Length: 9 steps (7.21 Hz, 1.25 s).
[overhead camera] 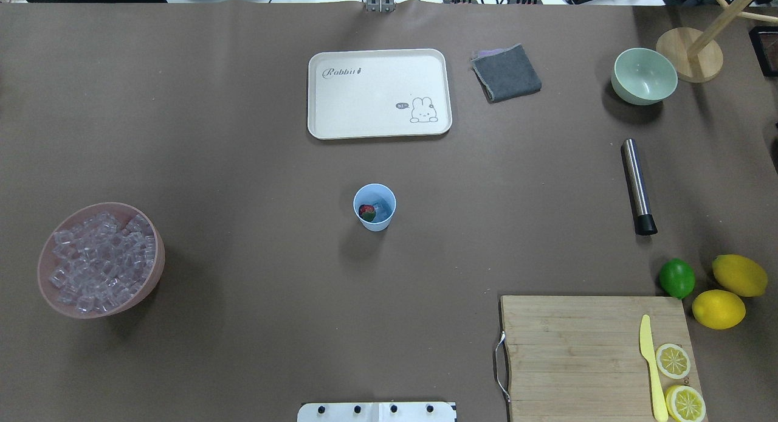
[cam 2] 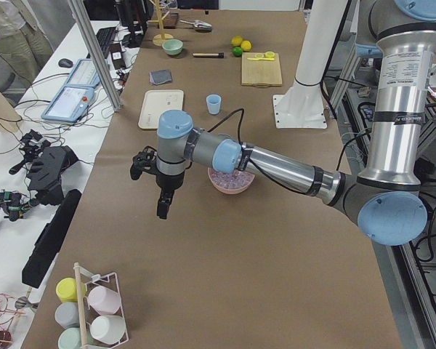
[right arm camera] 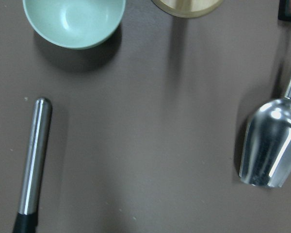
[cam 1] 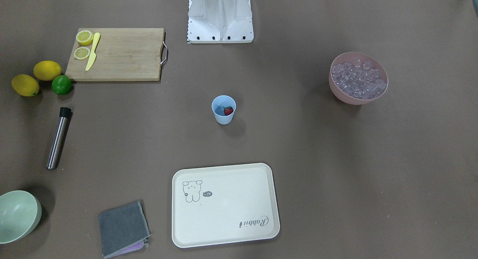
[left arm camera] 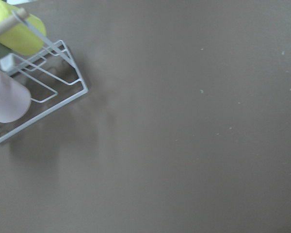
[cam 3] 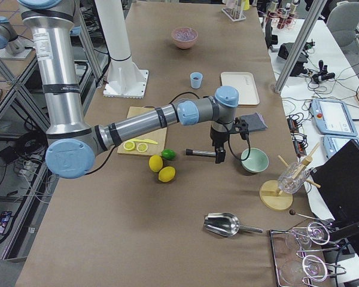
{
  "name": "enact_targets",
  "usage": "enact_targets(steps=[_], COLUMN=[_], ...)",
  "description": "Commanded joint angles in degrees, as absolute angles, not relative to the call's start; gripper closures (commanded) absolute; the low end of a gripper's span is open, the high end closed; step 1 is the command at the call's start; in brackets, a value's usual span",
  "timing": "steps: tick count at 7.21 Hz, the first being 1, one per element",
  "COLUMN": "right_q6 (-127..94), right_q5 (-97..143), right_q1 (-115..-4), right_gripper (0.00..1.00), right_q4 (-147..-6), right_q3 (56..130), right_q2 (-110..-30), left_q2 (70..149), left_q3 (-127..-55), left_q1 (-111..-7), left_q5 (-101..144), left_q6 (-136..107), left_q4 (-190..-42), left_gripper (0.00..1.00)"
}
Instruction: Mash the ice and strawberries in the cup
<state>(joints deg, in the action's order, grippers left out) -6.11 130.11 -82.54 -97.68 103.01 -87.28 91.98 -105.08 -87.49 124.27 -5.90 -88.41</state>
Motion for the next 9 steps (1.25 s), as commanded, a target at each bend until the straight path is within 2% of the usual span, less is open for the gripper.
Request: enact_targets(steps=[1, 5, 9], right_q6=[2.07, 2.2, 2.2], right_q5=[131.92, 132.01, 132.19], right_q1=[-91.2, -96.84, -97.12], right_gripper=[0.0, 0.0, 0.0], right_q4=[-97.91, -97.56, -97.47], right_q3=[102.92, 104.14, 104.24], right_q2=[-93.93, -99.13, -99.32], left_q2=[88.0, 79.73, 79.28], left_q3=[-104.68, -103.98, -103.88], left_q1=[-94.02, -94.66, -94.66], left_q5=[126.56, 126.56, 126.56], left_q6=[2.46, 2.81, 2.81], left_q4=[-85.17, -86.66, -87.01], left_gripper=[0.02, 0.02, 0.02])
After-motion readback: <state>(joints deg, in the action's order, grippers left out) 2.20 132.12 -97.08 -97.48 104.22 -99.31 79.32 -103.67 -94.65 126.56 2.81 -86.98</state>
